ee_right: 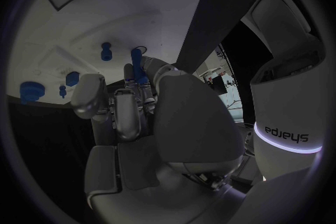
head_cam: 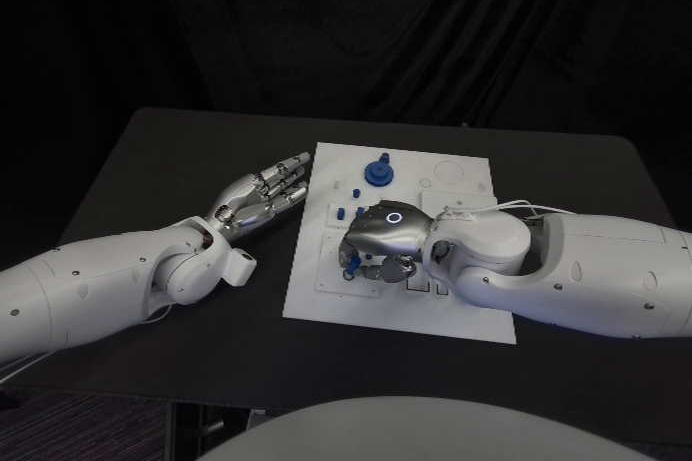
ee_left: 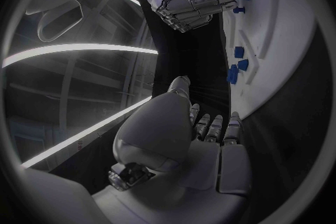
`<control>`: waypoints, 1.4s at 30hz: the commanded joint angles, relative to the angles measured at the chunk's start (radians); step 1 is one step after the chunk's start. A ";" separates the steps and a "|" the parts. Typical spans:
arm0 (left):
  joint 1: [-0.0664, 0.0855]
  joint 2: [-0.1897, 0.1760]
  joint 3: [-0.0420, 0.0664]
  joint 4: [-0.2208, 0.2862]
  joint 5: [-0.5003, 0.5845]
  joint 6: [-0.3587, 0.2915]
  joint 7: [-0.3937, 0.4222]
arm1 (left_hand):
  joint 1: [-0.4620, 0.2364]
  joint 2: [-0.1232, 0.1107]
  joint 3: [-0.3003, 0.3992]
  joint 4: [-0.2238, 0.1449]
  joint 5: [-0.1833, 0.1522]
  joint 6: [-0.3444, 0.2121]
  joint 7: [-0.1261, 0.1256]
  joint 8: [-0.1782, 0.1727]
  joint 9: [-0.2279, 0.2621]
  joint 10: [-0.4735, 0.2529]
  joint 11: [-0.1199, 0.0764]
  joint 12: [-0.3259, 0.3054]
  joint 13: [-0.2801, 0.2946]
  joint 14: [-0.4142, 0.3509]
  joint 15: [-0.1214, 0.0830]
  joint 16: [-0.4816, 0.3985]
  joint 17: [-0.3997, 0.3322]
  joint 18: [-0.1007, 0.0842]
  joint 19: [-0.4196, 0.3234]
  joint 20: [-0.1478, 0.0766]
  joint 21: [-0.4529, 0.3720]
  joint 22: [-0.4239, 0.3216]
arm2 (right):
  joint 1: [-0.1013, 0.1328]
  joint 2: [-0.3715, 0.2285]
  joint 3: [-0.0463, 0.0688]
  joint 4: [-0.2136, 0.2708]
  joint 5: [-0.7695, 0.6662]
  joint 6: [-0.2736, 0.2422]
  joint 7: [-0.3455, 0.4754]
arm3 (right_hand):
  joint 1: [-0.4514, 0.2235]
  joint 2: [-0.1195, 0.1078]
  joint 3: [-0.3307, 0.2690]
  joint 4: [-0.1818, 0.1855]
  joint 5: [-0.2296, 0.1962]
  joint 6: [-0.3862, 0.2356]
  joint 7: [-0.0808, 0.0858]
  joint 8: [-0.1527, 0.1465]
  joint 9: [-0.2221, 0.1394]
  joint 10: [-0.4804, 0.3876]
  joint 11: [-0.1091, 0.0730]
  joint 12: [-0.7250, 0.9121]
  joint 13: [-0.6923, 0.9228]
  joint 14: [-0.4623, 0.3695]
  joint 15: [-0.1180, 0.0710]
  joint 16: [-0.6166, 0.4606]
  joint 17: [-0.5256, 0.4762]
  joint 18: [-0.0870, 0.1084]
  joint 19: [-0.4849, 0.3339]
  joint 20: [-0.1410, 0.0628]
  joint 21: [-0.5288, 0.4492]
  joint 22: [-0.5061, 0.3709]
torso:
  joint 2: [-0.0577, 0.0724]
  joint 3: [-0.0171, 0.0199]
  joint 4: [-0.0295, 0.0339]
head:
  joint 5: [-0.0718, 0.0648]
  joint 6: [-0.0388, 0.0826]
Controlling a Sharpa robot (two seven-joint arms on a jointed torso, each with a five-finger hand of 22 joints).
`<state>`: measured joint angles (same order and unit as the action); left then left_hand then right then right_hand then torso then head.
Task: Assemble the parts on the task board
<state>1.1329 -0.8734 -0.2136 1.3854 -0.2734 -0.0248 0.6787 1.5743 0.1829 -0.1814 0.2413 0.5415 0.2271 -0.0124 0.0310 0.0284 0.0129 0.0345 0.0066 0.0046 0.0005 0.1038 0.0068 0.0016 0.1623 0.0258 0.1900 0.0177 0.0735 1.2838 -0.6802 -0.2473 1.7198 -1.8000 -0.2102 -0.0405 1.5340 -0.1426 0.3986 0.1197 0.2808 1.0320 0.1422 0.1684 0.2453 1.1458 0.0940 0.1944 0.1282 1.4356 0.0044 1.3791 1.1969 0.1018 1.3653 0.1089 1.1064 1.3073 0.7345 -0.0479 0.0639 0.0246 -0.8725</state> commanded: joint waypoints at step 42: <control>-0.002 -0.005 0.001 0.005 -0.003 0.020 0.099 | 0.011 0.005 0.014 -0.008 0.011 0.005 0.021 0.000 0.002 -0.003 -0.005 -0.004 -0.002 0.000 0.014 -0.007 -0.002 -0.005 -0.001 0.014 0.000 0.002 | -0.020 0.010 0.000 -0.003 -0.009 0.037 -0.017 | -0.007 -0.007 -0.006 -0.005 0.002 -0.009 -0.002 -0.012 0.002 0.028 -0.019 0.004 0.006 -0.004 -0.004 -0.006 -0.012 -0.005 -0.009 -0.003 -0.016 0.137 | 0.000 -0.0008 0.0005 | -0.004 0.000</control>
<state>1.1324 -0.8790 -0.2138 1.3889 -0.2735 -0.0186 0.6787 1.5781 0.1867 -0.1716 0.2316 0.5488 0.2310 -0.0012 0.0310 0.0291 0.0129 0.0345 0.0067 0.0039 0.0004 0.1109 0.0068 0.0013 0.1623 0.0258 0.1969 0.0177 0.0752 1.2694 -0.6688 -0.2441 1.7145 -1.8011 -0.2017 -0.0422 1.5314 -0.1452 0.3956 0.1172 0.2807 1.0283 0.1385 0.1605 0.2460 1.1495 0.0905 0.1973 0.1327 1.4356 0.0045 1.3790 1.1863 0.1018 1.3630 0.1068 1.0955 1.3077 0.7350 -0.0487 0.0646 0.0205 -0.8725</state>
